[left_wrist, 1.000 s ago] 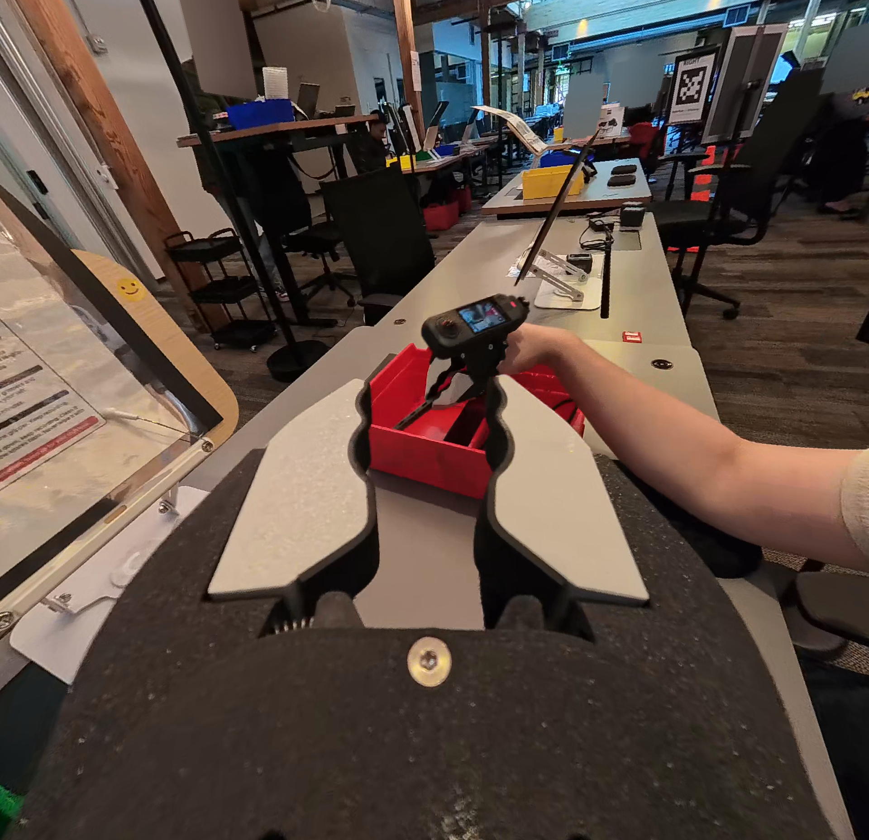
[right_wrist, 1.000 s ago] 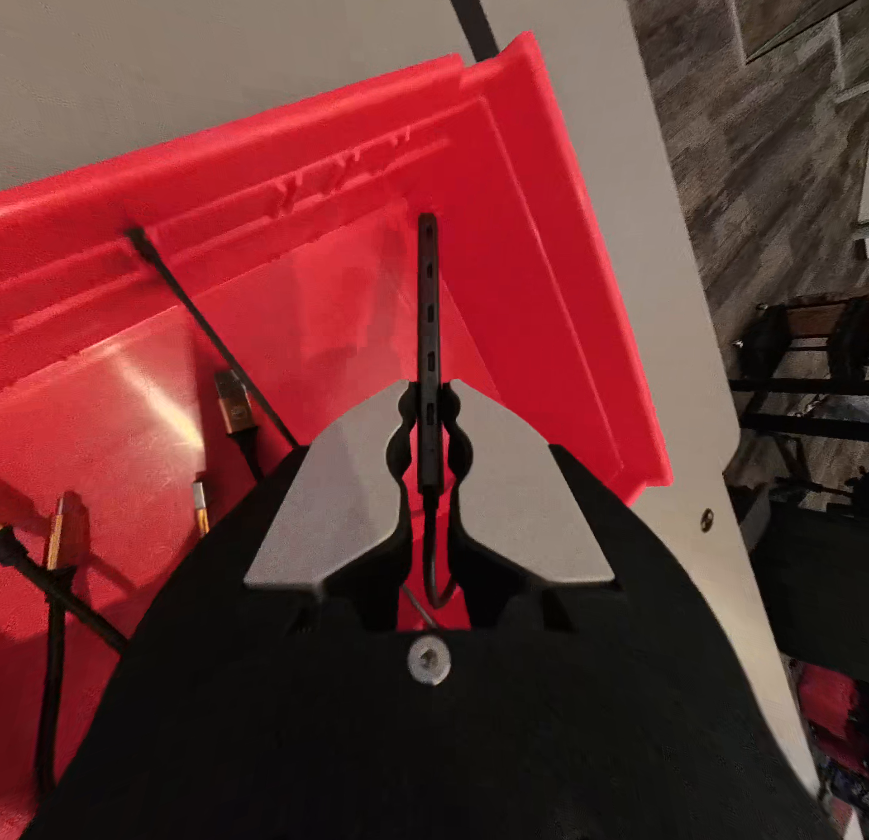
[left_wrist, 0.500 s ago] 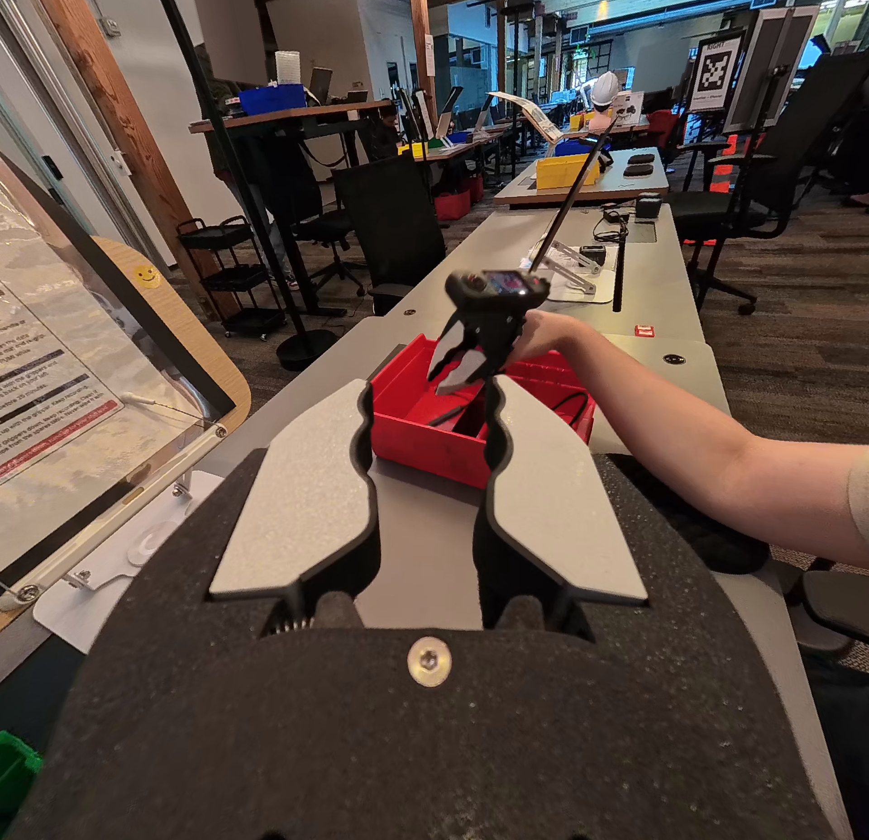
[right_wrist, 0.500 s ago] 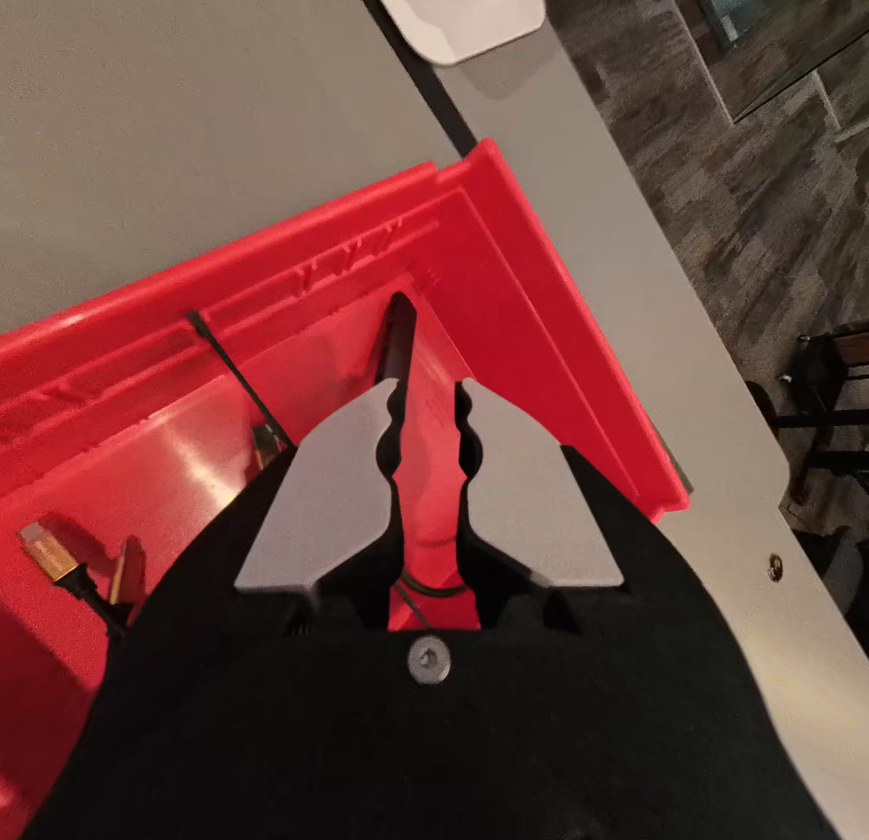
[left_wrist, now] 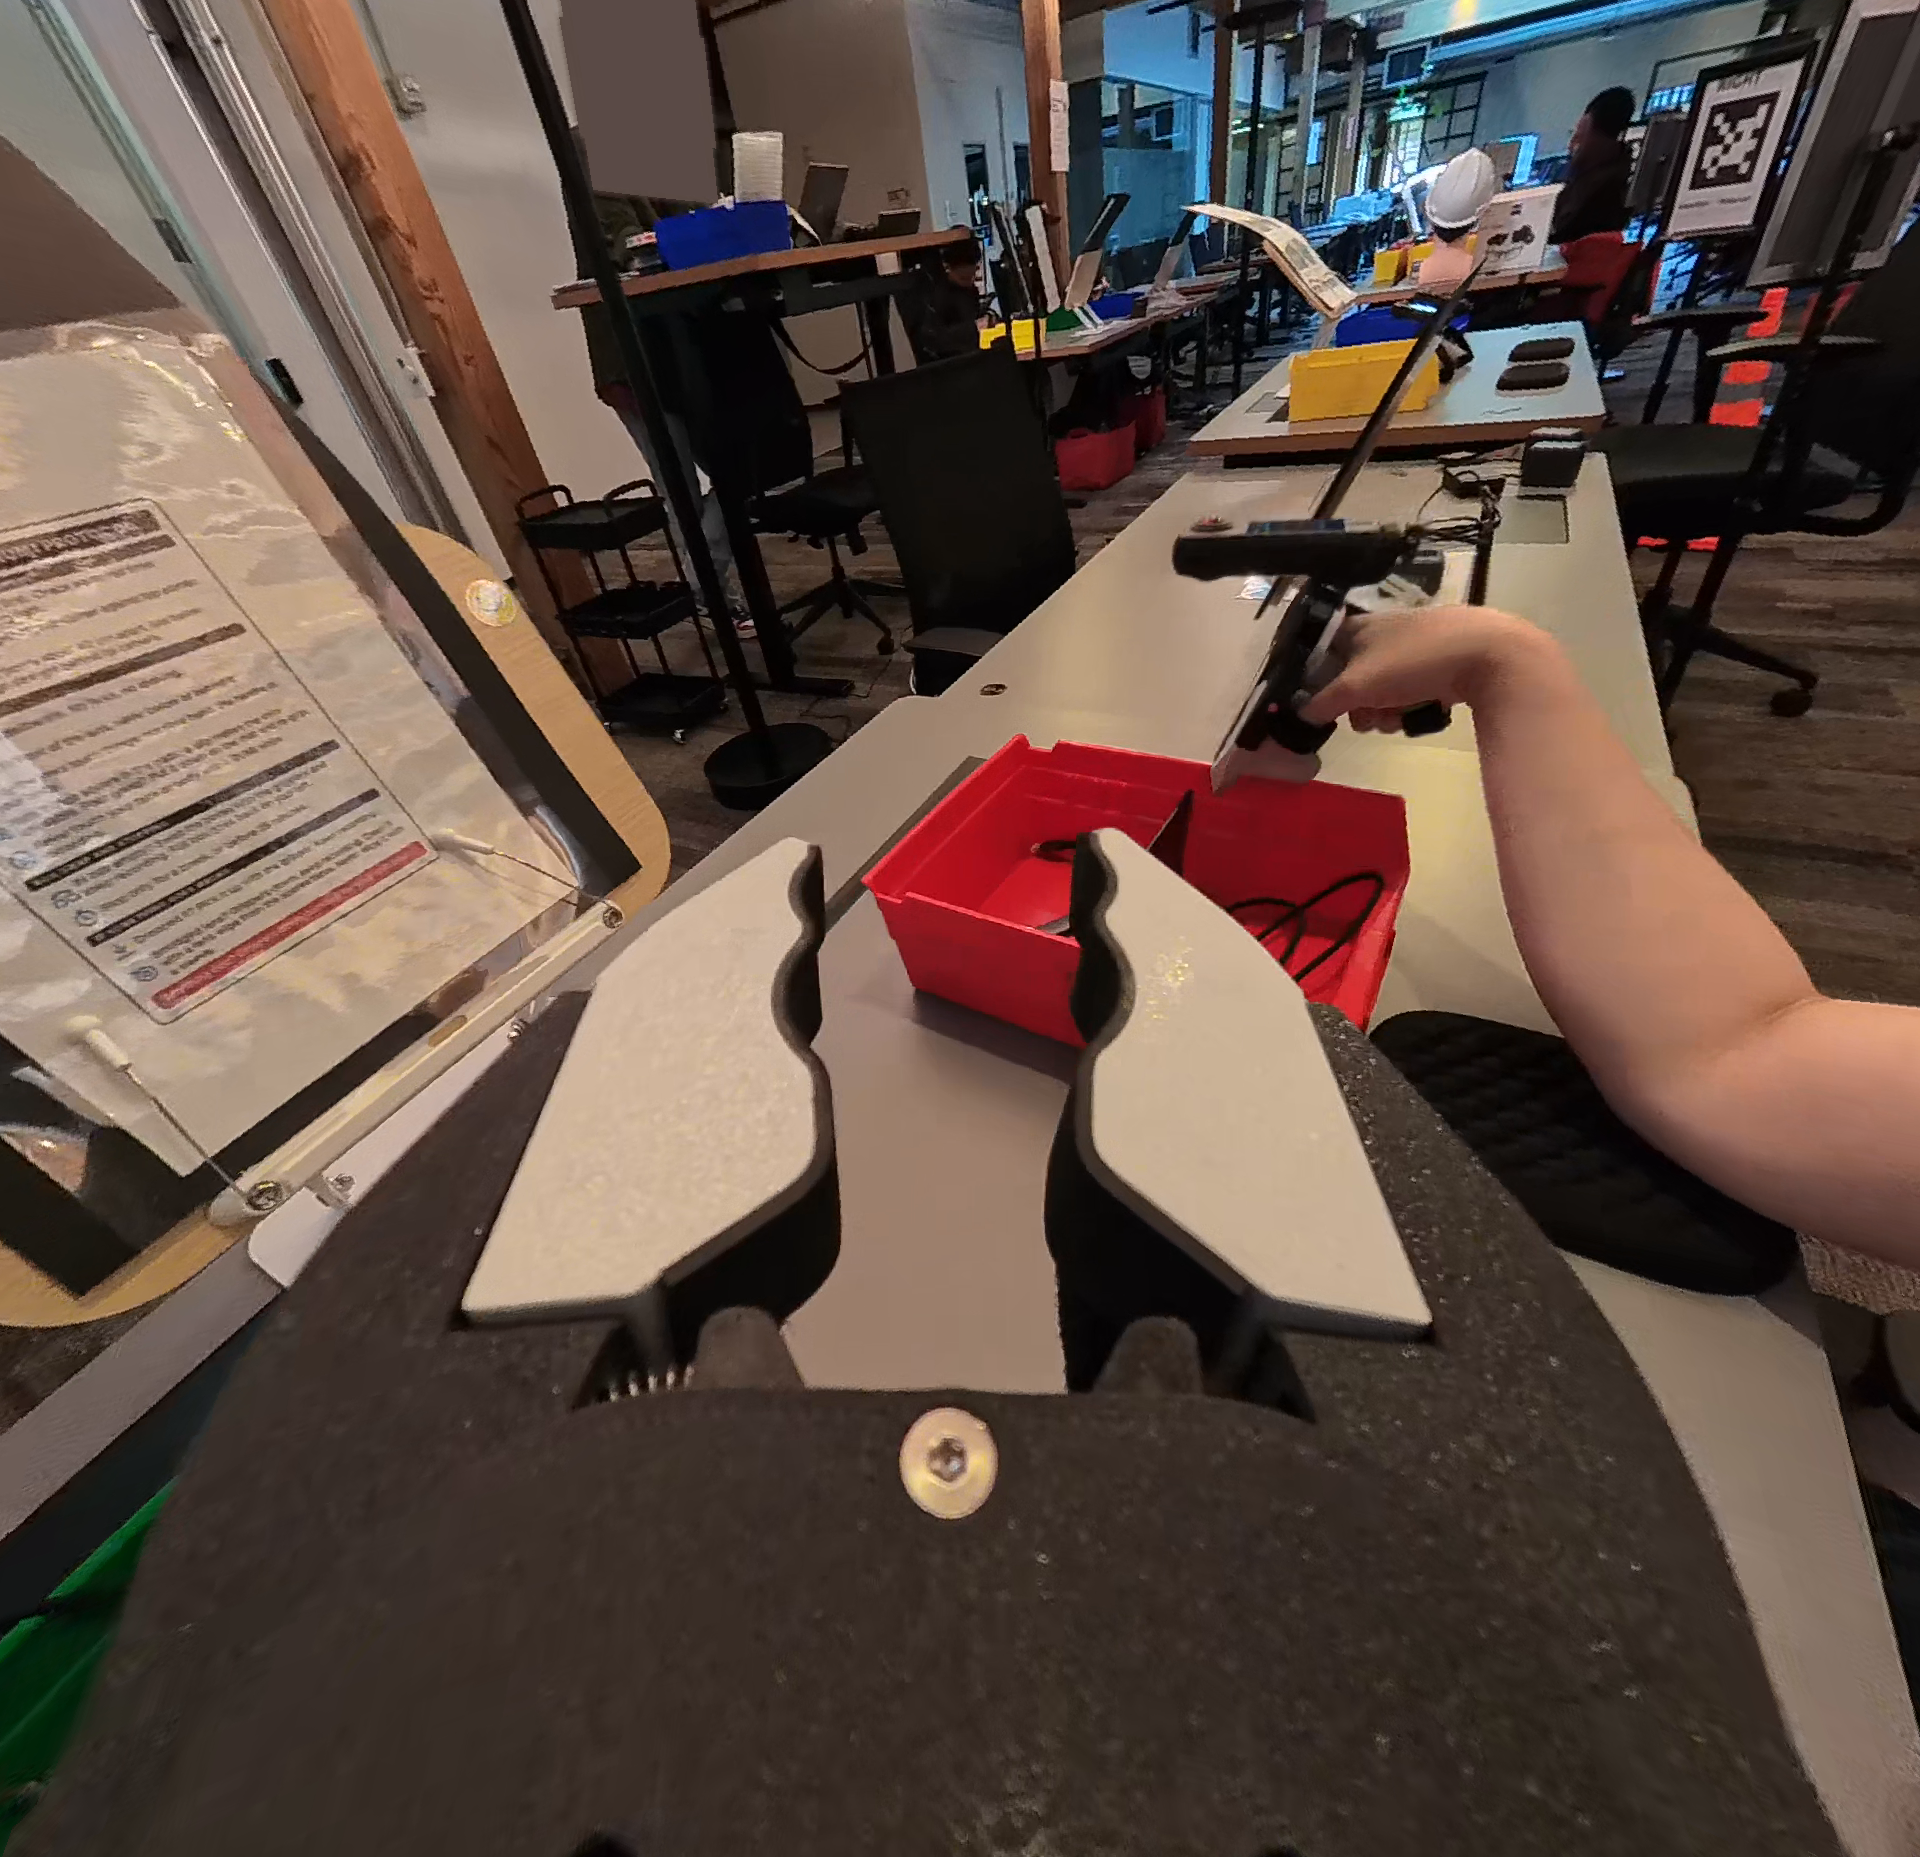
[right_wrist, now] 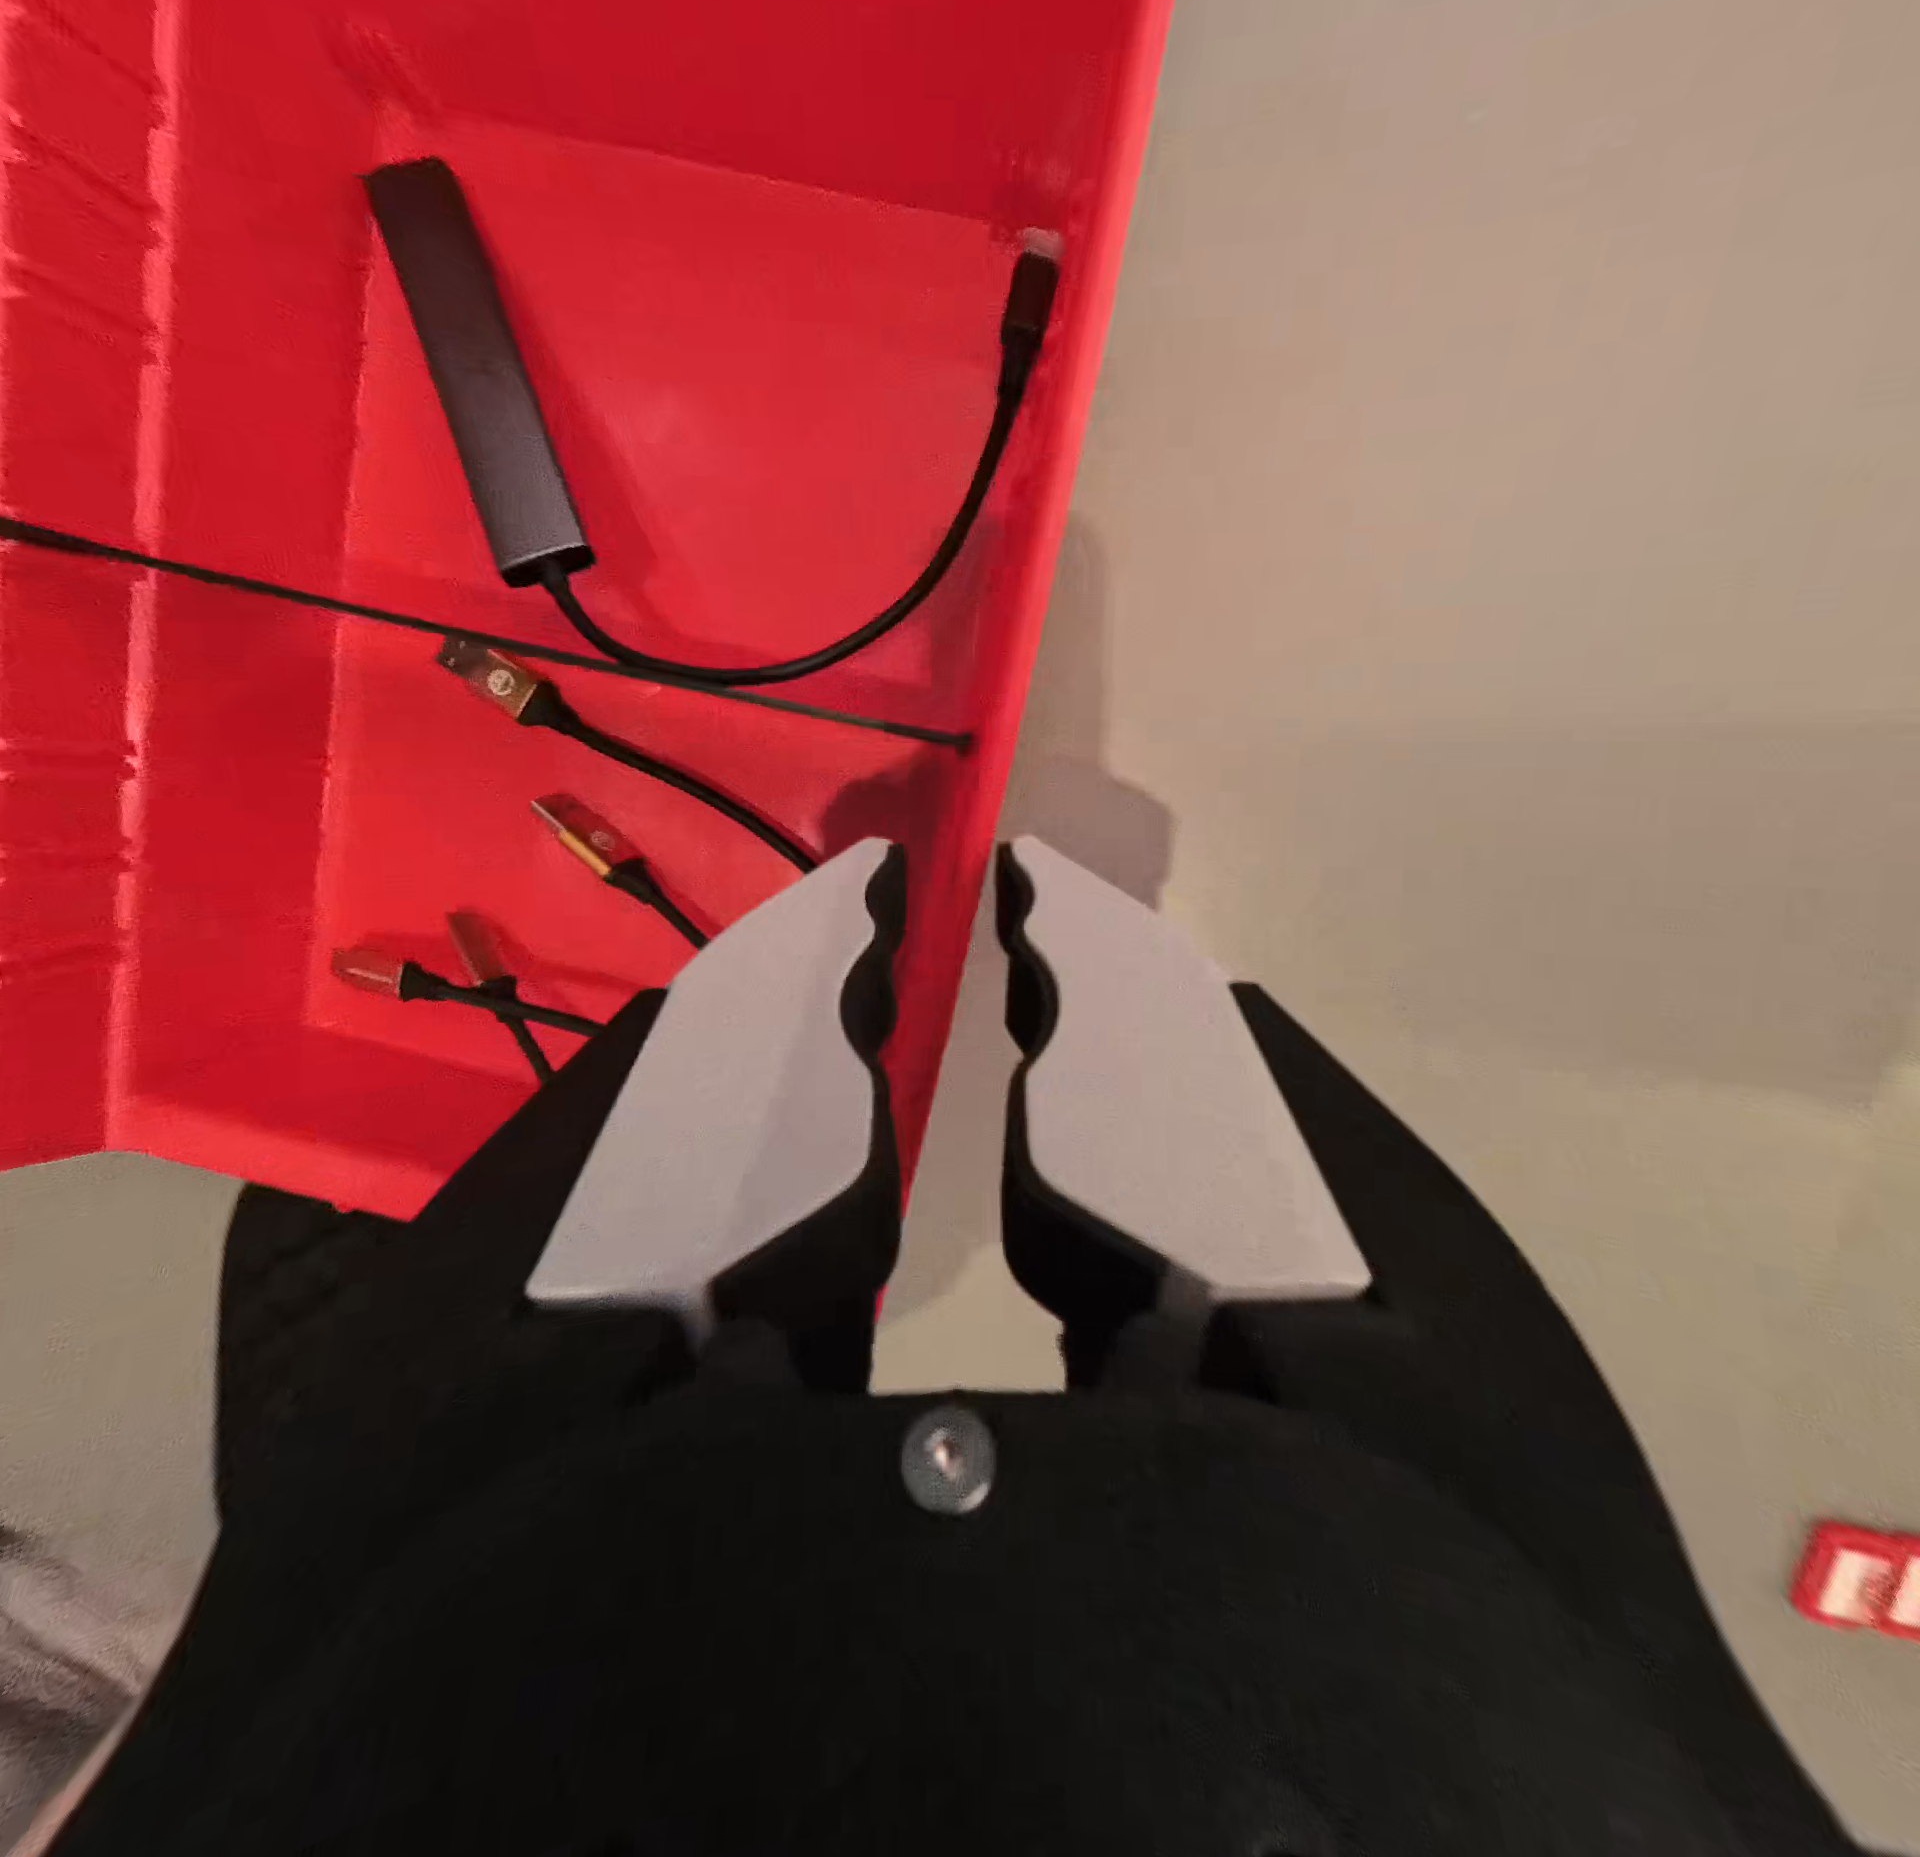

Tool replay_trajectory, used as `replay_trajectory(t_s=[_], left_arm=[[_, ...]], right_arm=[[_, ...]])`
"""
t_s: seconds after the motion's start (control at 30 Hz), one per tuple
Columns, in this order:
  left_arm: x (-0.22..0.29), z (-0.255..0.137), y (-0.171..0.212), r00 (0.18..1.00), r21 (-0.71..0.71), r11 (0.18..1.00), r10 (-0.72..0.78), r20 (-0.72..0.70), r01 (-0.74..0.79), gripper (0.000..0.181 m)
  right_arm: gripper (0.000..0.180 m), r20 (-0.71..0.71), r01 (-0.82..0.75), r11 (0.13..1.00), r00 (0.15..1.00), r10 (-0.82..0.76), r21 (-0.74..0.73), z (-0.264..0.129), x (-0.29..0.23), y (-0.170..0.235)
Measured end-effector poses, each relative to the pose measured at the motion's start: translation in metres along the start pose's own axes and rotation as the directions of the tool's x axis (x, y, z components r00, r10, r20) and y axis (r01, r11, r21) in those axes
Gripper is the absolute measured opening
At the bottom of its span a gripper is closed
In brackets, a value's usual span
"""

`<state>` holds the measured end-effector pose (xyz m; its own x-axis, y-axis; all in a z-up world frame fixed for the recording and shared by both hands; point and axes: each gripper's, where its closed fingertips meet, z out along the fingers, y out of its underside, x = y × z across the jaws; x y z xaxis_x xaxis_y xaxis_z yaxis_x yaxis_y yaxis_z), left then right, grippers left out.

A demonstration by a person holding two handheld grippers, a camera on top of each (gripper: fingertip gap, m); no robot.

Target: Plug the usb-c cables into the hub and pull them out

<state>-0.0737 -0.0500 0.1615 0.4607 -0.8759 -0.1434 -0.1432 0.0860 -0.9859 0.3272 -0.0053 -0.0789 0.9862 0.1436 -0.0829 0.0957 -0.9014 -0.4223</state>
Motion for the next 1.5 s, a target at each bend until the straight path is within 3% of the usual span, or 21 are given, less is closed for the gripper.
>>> replay_trajectory(t_s=[0.03,0.17,0.33,0.63,0.83,1.07,1.2,1.33,1.5], left_arm=[[-0.002,-0.001,0.000,1.000,0.002,1.000,-0.001,0.005,0.001,0.044],[-0.005,-0.007,-0.002,1.000,0.014,1.000,-0.012,0.001,0.012,0.043],[-0.011,-0.015,-0.006,1.000,0.035,0.999,-0.027,0.013,0.026,0.042],[-0.026,-0.032,-0.008,0.997,0.050,0.998,-0.041,0.066,0.038,0.041],[-0.060,-0.062,0.003,0.972,0.001,0.999,-0.050,0.229,0.051,0.042],[-0.109,-0.116,0.050,0.889,-0.211,0.970,-0.013,0.458,0.123,0.042],[-0.141,-0.138,0.087,0.821,-0.310,0.921,-0.019,0.570,0.236,0.043],[-0.180,-0.127,0.125,0.804,-0.322,0.893,-0.071,0.591,0.315,0.044],[-0.230,-0.106,0.177,0.769,-0.268,0.884,-0.144,0.623,0.383,0.043]], right_arm=[[0.016,0.019,-0.016,1.000,1.000,0.017,-0.016,0.005,-0.001,0.001],[0.006,0.071,-0.046,0.998,0.996,0.048,-0.038,0.017,0.002,0.004],[0.006,0.155,-0.215,0.976,0.966,0.206,0.038,0.021,0.013,-0.008],[0.006,0.097,-0.352,0.930,0.934,0.343,0.102,0.014,0.048,-0.002],[0.006,0.045,-0.403,0.902,0.915,0.401,0.156,0.011,0.070,-0.001],[0.007,0.021,-0.383,0.909,0.923,0.385,0.165,0.012,0.072,-0.004],[0.010,-0.034,-0.356,0.888,0.924,0.381,0.291,-0.012,0.078,-0.022],[0.017,-0.118,-0.269,0.845,0.926,0.359,0.462,-0.052,0.080,-0.042],[0.017,-0.121,-0.151,0.773,0.952,0.282,0.616,-0.093,0.055,-0.070]])
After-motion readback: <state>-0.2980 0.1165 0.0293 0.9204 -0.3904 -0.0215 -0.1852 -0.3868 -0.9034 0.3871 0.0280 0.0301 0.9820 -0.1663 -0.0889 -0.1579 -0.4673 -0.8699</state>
